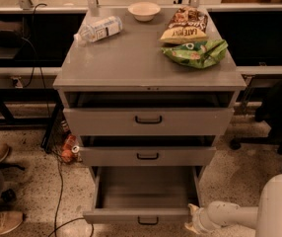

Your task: Open bottom drawer

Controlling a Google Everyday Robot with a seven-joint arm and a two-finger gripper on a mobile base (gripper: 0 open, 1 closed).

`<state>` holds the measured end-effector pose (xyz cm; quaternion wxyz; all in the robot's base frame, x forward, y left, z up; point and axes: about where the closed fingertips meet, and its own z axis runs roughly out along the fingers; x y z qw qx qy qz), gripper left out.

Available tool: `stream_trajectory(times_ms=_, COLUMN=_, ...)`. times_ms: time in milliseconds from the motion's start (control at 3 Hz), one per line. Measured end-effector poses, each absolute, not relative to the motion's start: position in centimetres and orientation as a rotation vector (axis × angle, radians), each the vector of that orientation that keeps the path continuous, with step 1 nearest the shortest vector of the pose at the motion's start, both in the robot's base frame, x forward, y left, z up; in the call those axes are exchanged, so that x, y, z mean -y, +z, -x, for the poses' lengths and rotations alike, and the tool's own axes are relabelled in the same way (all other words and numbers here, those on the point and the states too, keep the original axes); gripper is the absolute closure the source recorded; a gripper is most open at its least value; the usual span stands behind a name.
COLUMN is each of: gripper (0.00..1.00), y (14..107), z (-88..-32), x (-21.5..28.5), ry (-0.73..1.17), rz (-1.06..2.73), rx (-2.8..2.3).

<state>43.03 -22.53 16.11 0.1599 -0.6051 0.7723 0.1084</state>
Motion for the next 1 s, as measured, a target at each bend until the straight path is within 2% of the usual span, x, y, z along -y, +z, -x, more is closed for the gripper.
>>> stream_trajectory(times_ms=1000, gripper=1.00, y=16.17, z=-43.03, x=22.53, ry=0.310, rz=1.729, rx=-2.207)
